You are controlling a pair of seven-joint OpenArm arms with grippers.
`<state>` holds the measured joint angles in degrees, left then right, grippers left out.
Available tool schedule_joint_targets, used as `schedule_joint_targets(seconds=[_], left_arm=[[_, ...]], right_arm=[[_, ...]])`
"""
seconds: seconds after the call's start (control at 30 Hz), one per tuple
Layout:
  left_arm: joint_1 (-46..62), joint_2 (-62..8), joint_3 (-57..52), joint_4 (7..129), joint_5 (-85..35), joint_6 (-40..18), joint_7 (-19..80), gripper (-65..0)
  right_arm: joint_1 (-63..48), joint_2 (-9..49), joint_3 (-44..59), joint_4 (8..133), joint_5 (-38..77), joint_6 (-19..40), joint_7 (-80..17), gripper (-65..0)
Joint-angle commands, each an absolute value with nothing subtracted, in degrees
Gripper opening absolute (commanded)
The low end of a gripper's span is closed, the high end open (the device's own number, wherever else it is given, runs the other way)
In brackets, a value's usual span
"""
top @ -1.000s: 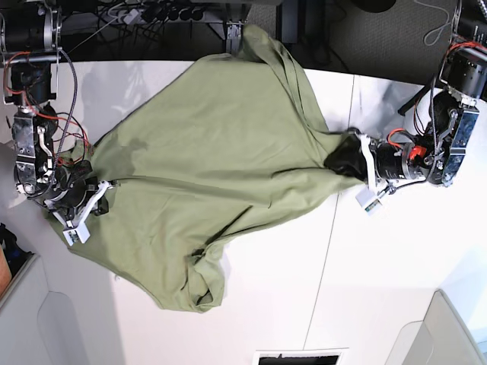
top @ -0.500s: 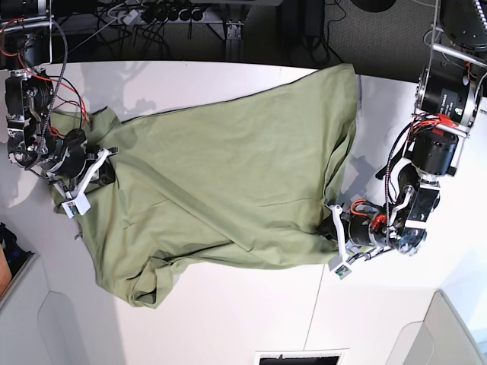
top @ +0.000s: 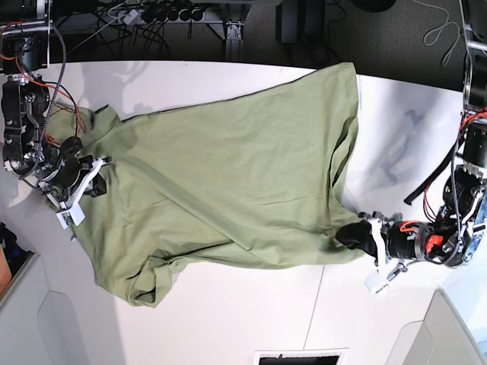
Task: Layout the t-shirt on the table in an organized manner, then fold the t-shirt properly
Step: 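Stretch the shirt between both grippers, pulling them apart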
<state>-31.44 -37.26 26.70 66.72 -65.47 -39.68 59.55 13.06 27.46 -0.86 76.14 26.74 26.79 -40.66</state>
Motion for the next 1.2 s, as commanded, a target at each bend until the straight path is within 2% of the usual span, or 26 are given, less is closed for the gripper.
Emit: schedule_joint_targets(seconds=[0.0,0.07,0.27,0.43,0.63,0.87,1.07,1.17], left_arm=[[-31.3,-37.7,26.2,67.7,-66.6,-40.0,58.7,-54.1],[-28.4,-36.6,26.2,67.7,-64.9,-40.0,57.6,-54.1],[-22.7,-34.3,26.2,67.5,-50.2,-40.0,49.5,-54.1],[-22.6,-37.2,26.2,67.5,-44.9,-40.0,48.2,-54.1],[-23.2,-43.0,26.2,67.5,-44.9,-40.0,45.7,-54.1],[-23.3,-45.1,26.2,67.5,-45.3,-40.0,46.5,-54.1],[-23.3,-48.8,25.7,68.5,-53.3,-40.0,48.0,-53.8],[-23.3,-50.6,25.3,68.8,-62.7,-40.0,54.4,-44.4]], right_arm=[[14.1,28.3,-0.3,77.0,27.4,26.8,-39.6,-65.0],[14.1,27.7,-0.3,76.7,27.2,26.8,-39.7,-65.0],[13.7,26.2,-0.4,74.8,24.4,27.0,-39.7,-65.0],[13.6,26.7,-0.4,73.3,22.4,27.0,-40.5,-65.0],[13.6,26.8,-0.4,70.0,22.1,27.0,-40.8,-65.0],[13.8,26.8,-0.4,69.7,22.1,27.0,-39.0,-65.0],[15.9,26.9,0.2,72.5,24.6,27.0,-38.4,-65.0],[16.7,27.0,3.0,74.5,24.6,27.0,-39.8,-65.0]])
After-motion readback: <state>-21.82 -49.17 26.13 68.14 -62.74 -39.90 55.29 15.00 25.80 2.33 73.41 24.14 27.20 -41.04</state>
